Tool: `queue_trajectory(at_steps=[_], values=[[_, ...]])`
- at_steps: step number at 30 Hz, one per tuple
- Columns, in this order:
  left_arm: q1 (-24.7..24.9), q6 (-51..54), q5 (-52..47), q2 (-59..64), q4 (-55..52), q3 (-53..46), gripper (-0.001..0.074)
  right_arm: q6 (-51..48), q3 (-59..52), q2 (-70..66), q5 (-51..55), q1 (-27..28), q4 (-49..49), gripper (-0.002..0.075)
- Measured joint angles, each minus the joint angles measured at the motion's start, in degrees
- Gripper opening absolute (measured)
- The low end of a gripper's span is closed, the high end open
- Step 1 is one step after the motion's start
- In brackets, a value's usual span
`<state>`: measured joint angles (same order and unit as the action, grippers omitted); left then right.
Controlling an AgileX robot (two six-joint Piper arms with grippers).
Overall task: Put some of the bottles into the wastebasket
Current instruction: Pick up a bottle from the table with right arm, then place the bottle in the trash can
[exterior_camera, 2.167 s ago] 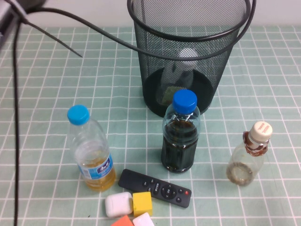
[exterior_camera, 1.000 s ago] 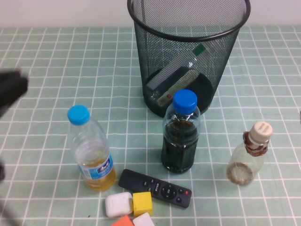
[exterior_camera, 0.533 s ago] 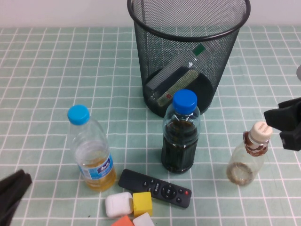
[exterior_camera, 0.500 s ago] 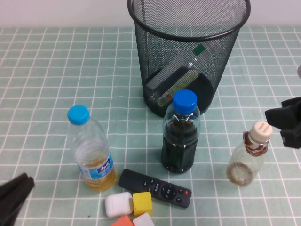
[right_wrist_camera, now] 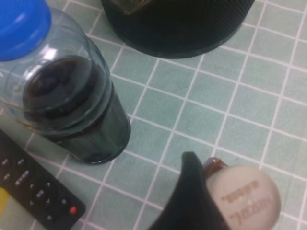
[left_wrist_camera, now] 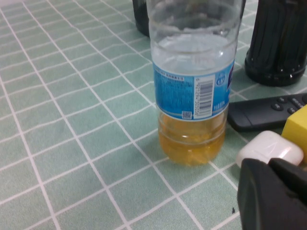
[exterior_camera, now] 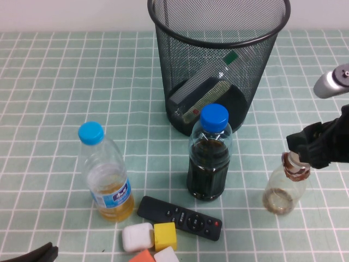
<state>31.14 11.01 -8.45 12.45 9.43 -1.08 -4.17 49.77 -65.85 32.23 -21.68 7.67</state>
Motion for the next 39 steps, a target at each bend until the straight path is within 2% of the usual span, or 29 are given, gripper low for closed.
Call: queue_trajectory(at_steps=[17, 20, 24, 28, 31, 34, 39], values=[[0.0, -0.1, 0.0, -0.1, 0.0, -0.5, -0.0001, 0.2, -1.7, -10.1, -6.0, 0.0, 1.2, 0.0458], [0.0, -0.2, 0.0, -0.1, 0.0, -0.5, -0.0001, 0.3, -1.7, -12.0, -7.2, 0.0, 1.3, 0.0421], [0.0, -0.2, 0.0, -0.1, 0.0, -0.5, -0.0001, 0.3, -1.7, -12.9, -7.9, 0.0, 1.3, 0.0285], [0.0, -0.2, 0.0, -0.1, 0.0, -0.5, -0.0001, 0.5, -1.7, -12.8, -7.7, 0.0, 1.3, 0.0284], [0.0, -0.2, 0.0, -0.1, 0.0, -0.5, -0.0001, 1.5, -0.3, -12.2, -3.1, 0.0, 0.9, 0.0284], [0.0, -0.2, 0.0, -0.1, 0.0, -0.5, -0.0001, 6.9, 5.9, -11.9, 6.1, 0.0, -4.0, 0.0284], [0.0, -0.2, 0.1, -0.1, 0.0, -0.5, -0.0001, 18.9, 22.0, -12.0, 24.2, 0.0, -20.6, 0.0284]])
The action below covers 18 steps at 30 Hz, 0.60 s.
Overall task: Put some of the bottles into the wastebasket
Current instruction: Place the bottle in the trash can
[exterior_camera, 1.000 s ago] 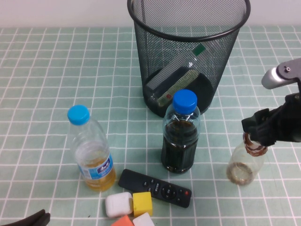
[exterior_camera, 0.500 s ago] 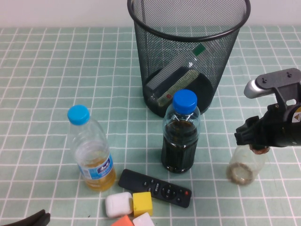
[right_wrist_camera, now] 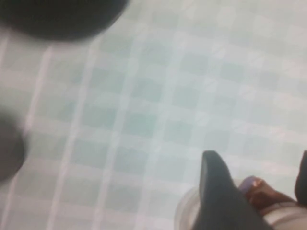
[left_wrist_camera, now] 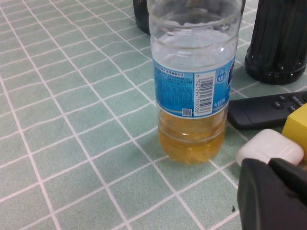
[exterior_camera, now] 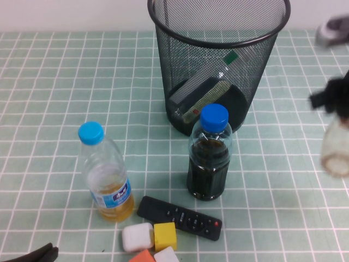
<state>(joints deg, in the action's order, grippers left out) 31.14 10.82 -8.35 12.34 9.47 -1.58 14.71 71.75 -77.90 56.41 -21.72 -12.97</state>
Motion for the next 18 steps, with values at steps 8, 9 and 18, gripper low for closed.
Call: queue_trajectory(at_steps=[8, 9, 18], values=[[0.0, 0.0, 0.0, 0.0, 0.0, 0.0, -0.0001, -2.4, 40.9, -7.3, 9.3, 0.0, -9.4, 0.0284], [0.0, 0.0, 0.0, 0.0, 0.0, 0.0, -0.0001, -4.0, 46.6, -9.1, 9.2, 0.0, -8.7, 0.0284], [0.0, 0.0, 0.0, 0.0, 0.0, 0.0, -0.0002, -14.7, 75.4, -28.3, 8.0, 0.0, 13.7, 0.0284]])
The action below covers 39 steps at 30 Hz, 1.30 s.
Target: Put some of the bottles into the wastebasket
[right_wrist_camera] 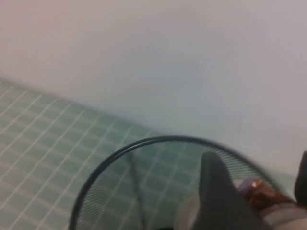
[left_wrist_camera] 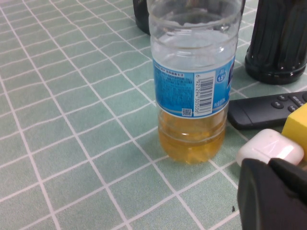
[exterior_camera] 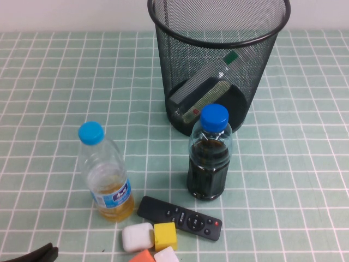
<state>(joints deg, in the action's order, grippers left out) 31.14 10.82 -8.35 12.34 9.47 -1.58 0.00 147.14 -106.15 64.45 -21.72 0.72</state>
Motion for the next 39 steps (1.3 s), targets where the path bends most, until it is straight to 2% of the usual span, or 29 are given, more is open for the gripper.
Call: queue_trajectory(at_steps=[4, 12, 14, 17, 20, 24, 25, 28, 34, 35, 39], values=[[0.0, 0.0, 0.0, 0.0, 0.0, 0.0, -0.0001, -1.5, 0.8, -8.1, -1.4, -0.1, 7.7, 0.0284], [0.0, 0.0, 0.0, 0.0, 0.0, 0.0, -0.0002, -5.0, 0.8, -19.3, -3.3, -0.1, 16.1, 0.0284], [0.0, 0.0, 0.0, 0.0, 0.0, 0.0, -0.0002, -5.2, 0.8, -20.5, -3.4, -0.2, 16.8, 0.0311], [0.0, 0.0, 0.0, 0.0, 0.0, 0.0, -0.0002, -5.1, 0.8, -21.8, -3.4, -0.2, 17.1, 0.0418], [0.0, 0.0, 0.0, 0.0, 0.0, 0.0, -0.0002, -4.5, 0.8, -21.9, -2.2, -0.2, 15.9, 0.0438], [0.0, 0.0, 0.0, 0.0, 0.0, 0.0, -0.0002, -4.2, 0.7, -19.6, 2.6, -0.3, 12.4, 0.0359], [0.0, 0.0, 0.0, 0.0, 0.0, 0.0, -0.0002, -4.0, 2.2, -10.6, 6.8, 0.0, 9.9, 0.016], [0.1, 0.0, 0.0, 0.0, 0.0, 0.0, -0.0002, -3.3, 1.9, -7.5, 10.1, 0.0, 6.6, -0.0008], [0.1, 0.0, 0.0, 0.0, 0.0, 0.0, -0.0002, -0.4, -3.6, 1.7, 10.1, -0.1, 1.4, 0.0], [0.1, 0.0, 0.0, 0.0, 0.0, 0.0, -0.0002, -1.2, -2.8, -4.7, 7.9, -0.4, 3.3, 0.0007], [0.1, 0.0, 0.0, 0.0, 0.0, 0.0, -0.0002, 1.3, -11.8, 4.5, 8.2, -0.4, 0.5, 0.0001]])
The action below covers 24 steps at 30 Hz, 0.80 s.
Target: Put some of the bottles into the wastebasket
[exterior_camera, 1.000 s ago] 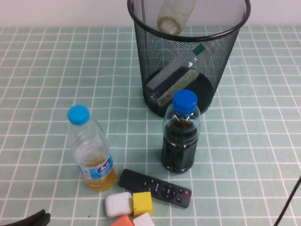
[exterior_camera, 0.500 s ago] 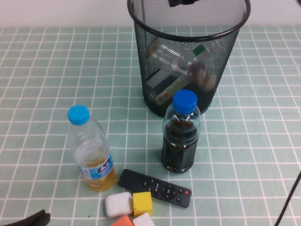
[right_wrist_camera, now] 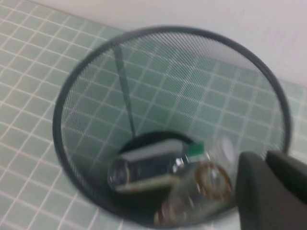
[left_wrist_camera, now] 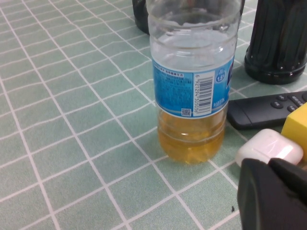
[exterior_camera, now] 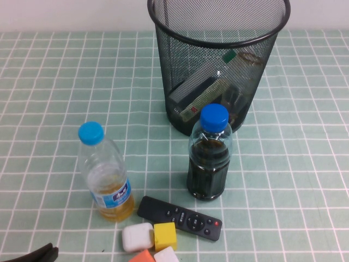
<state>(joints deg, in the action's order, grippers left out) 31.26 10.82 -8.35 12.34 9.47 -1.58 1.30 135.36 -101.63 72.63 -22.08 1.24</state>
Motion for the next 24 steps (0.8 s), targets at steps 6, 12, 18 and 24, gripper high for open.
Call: queue_trajectory(at_steps=[6, 12, 18, 24], values=[[-4.9, 0.0, 0.0, -1.1, 0.0, 0.0, -0.0002, 3.4, -15.9, 15.5, 0.2, 0.0, -2.0, -0.0001], [-15.0, 0.0, -0.1, -7.5, 0.0, 0.0, -0.0002, 3.6, -23.9, 25.9, 0.6, 0.0, -4.7, 0.0], [-22.6, 0.0, -0.1, -12.9, 0.0, 0.0, -0.0002, 3.1, -26.2, 30.3, 0.7, 0.0, -7.1, -0.0003], [-24.9, 0.0, -0.1, -12.9, 0.0, 0.0, -0.0002, -1.3, -33.6, 35.8, 0.2, 0.1, -8.1, -0.0003]])
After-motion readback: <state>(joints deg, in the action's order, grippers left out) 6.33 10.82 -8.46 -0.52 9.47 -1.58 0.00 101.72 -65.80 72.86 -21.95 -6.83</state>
